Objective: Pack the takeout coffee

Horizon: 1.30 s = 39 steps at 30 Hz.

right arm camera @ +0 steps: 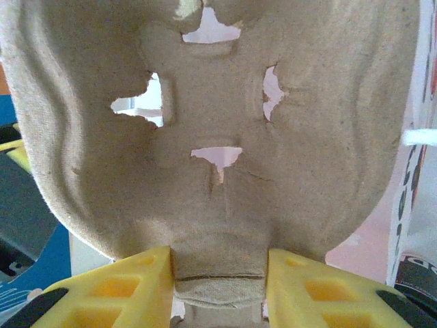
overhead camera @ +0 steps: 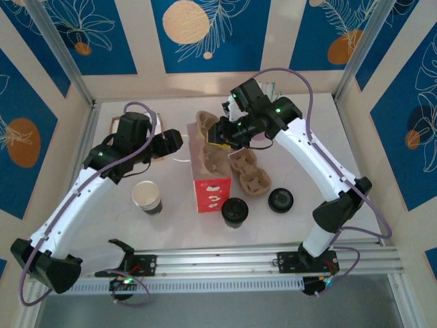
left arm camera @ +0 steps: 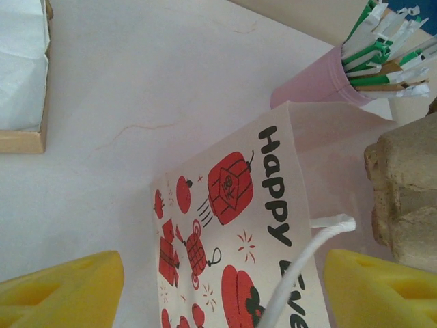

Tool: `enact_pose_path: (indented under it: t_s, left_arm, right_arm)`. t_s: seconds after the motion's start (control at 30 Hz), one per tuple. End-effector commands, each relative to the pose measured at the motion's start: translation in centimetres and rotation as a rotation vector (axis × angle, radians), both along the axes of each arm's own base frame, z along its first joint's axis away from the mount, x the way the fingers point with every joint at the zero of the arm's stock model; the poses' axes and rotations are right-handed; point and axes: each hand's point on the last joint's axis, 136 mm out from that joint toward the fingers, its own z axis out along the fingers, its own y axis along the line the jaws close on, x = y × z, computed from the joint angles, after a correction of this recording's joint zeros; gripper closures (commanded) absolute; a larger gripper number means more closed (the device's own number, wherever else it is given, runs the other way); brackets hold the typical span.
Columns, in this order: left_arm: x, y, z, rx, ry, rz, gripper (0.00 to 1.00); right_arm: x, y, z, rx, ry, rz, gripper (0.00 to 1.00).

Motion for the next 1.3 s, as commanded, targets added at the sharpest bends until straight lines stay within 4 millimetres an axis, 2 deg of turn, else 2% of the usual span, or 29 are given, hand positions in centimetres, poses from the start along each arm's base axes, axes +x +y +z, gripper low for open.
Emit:
enact_pose_path:
  t_s: [0.0,0.33,0.43,0.63,0.97,1.27]
  left_arm:
    - [0.5,-0.1,0.3,-0.020,-0.020,-0.014,0.23]
    - [0.4,-0.1,0.0,-0.027,-0.013,-0.018,0.24]
    - [0.4,-0.2,-0.2,-0.028,-0.009,-0.020,0.24]
    - [0.5,-0.3,-0.3,-0.032,-0.007,-0.023,0.25]
    - [0.5,-0.4,-0.3,-0.039,-0.005,-0.027,0.25]
    - [0.5,-0.5,-0.4,-0.042,0.002,-0.028,0.26]
  right_arm:
    - [0.0,0.1,0.2,-0.006,0.023,-0.008,0.61]
    - [0.3,0.7,-1.1,-0.037,0.050,0.005,0.61]
    - [0.1,0.8,-0.9,-0.033,0.046,0.009,0.61]
    - [-0.1,0.8,0.7,-0.015,-0.002,0.006,0.62]
    - [1.1,0.8,1.6,0.001,-0.081,-0.021,0.64]
    - [0.5,0.4,0.5,-0.004,-0.101,-0.026,0.65]
